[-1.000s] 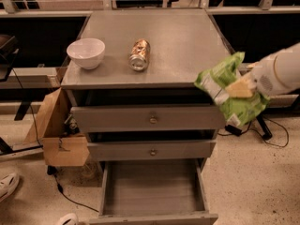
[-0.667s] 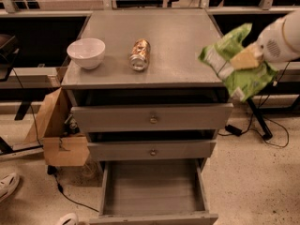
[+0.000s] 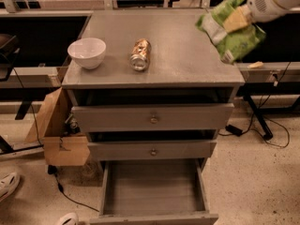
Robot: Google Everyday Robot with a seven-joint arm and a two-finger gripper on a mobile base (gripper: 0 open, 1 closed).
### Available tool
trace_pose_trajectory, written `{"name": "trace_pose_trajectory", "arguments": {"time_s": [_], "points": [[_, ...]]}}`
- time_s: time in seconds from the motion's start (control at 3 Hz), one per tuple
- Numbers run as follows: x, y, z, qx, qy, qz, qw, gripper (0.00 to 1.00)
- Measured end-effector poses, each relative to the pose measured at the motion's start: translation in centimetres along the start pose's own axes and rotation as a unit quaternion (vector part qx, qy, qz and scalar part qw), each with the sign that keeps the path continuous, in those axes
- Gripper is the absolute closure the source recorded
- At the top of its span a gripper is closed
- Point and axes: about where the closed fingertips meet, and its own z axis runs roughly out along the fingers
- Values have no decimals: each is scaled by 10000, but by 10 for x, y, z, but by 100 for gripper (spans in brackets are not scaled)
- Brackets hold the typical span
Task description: Pick green rice chip bag from bottom drawer and place on counter
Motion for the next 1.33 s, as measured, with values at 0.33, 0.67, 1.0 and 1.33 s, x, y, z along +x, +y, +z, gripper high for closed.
{"name": "trace_pose_trajectory", "arguments": {"time_s": [0.33, 0.67, 1.0, 1.33], "points": [[-38, -10, 28, -222, -298, 114, 9992, 82], [-65, -8, 47, -533, -522, 75, 9972, 58], [-71, -1, 67, -832, -489, 29, 9953, 35], [-65, 3, 98, -1004, -302, 148, 9944, 12]]}}
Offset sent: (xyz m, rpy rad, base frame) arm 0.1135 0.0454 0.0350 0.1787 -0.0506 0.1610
